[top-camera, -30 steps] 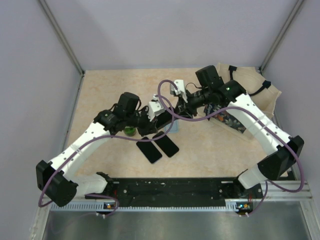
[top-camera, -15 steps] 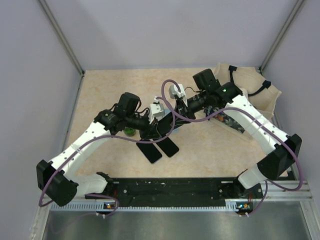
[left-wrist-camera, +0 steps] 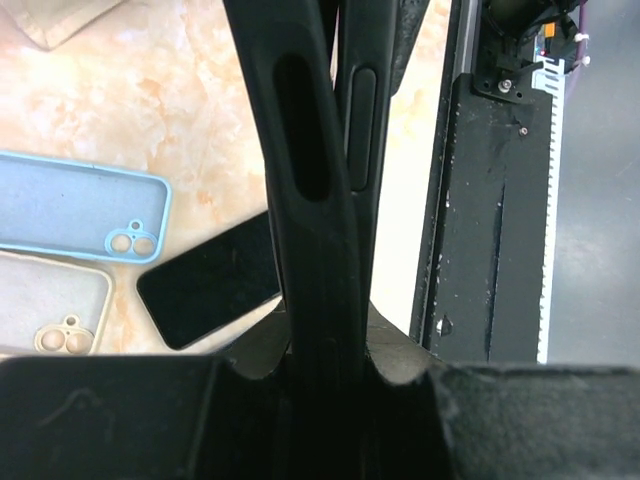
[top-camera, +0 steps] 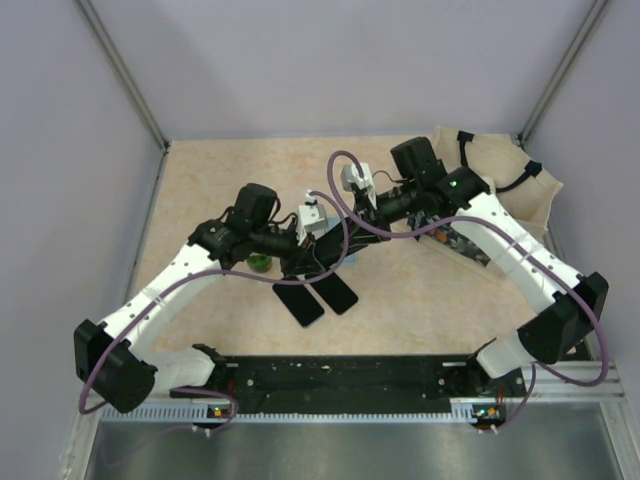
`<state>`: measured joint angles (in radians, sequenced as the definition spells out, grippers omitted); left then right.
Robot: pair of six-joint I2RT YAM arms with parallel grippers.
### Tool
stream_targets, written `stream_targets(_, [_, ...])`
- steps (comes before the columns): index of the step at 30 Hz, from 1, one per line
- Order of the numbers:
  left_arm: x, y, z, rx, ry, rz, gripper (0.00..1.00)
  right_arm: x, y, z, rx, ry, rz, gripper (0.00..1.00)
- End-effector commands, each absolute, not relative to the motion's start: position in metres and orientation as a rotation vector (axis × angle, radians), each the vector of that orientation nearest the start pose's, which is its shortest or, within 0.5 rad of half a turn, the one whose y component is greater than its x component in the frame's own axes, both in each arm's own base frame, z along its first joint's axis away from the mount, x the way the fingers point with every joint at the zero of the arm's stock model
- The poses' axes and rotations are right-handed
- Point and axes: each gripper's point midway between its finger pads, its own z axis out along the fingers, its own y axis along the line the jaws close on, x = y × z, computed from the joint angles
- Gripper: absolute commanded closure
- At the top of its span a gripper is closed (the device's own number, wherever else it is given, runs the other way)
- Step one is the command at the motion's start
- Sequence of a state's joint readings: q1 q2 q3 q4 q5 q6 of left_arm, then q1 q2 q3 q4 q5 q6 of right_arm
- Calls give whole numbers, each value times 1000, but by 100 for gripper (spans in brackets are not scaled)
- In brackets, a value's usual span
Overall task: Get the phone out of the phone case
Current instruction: Remove the phone case from the phone.
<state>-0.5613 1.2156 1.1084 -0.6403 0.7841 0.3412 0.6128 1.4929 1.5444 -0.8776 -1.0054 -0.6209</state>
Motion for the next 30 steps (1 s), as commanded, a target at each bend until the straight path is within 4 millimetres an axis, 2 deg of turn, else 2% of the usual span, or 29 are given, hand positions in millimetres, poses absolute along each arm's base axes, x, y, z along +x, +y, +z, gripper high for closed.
stream_targets(1, [225, -269, 297, 1237, 1505, -969, 80, 182, 290, 286, -1602, 1580, 1195, 100])
stream_targets(5, [221, -273, 302, 1231, 1491, -1021, 63, 185, 287, 283, -1586, 1604, 1158, 100])
stream_targets(9, [214, -275, 304, 1243, 1475, -1071, 42, 187, 285, 281, -1582, 1617, 1133, 100])
stream_targets(11, [213, -275, 305, 1243, 1472, -1076, 37, 188, 284, 281, -1583, 1620, 1119, 100])
stream_targets(14, [216, -275, 309, 1207, 1488, -1090, 35, 190, 284, 281, -1580, 1615, 1106, 100])
stream_targets(19, [233, -279, 323, 1057, 1535, -1132, 35, 187, 285, 286, -1584, 1580, 1118, 100])
stream_targets(22, [237, -287, 329, 985, 1569, -1231, 36, 186, 287, 291, -1586, 1554, 1139, 100])
stream_targets(27, [244, -297, 322, 934, 1602, -1320, 39, 186, 290, 299, -1588, 1523, 1149, 100])
stream_targets(30, [246, -301, 325, 929, 1576, -1355, 39, 187, 291, 301, -1586, 1519, 1150, 100])
